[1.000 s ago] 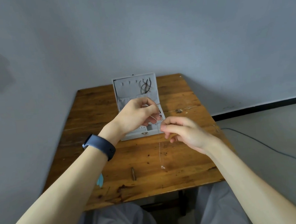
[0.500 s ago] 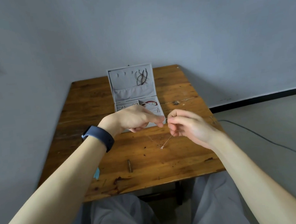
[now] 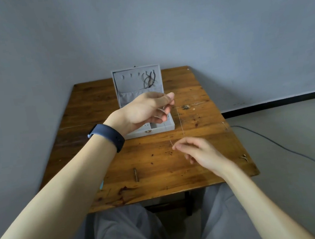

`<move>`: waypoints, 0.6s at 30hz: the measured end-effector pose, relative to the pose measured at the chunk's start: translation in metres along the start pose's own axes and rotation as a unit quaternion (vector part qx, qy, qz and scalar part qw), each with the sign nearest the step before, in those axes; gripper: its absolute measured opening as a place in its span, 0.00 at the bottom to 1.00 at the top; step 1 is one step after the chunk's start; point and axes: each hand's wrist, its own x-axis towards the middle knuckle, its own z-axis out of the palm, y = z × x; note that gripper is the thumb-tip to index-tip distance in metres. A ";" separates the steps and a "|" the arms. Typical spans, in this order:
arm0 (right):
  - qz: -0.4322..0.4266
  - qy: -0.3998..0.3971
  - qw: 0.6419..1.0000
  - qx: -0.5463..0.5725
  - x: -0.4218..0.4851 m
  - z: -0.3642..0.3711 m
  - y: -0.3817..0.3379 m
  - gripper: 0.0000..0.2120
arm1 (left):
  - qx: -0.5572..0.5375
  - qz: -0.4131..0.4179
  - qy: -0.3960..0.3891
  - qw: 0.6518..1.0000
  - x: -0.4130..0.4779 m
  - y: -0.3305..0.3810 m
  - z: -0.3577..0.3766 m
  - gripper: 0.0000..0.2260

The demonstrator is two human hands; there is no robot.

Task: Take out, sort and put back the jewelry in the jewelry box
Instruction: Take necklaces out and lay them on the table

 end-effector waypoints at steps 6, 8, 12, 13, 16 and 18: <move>0.056 0.184 0.978 0.085 -0.021 0.015 0.035 0.07 | -0.086 -0.034 0.063 0.994 0.022 -0.014 0.017 0.10; 0.076 0.228 0.959 0.152 -0.033 0.016 0.040 0.06 | -0.169 -0.063 0.061 0.982 0.029 -0.022 0.025 0.10; 0.078 0.214 0.962 0.152 -0.054 0.008 0.053 0.05 | -0.221 -0.105 0.035 0.969 0.045 -0.031 0.044 0.08; 0.090 0.197 0.967 0.136 -0.057 0.006 0.055 0.05 | -0.218 -0.110 0.025 0.969 0.048 -0.032 0.051 0.07; 0.111 0.188 0.968 0.124 -0.066 -0.001 0.062 0.07 | -0.205 -0.106 0.002 0.973 0.058 -0.031 0.072 0.05; 0.113 0.217 0.958 0.152 -0.071 -0.006 0.066 0.08 | -0.198 -0.100 -0.009 0.975 0.066 -0.028 0.084 0.05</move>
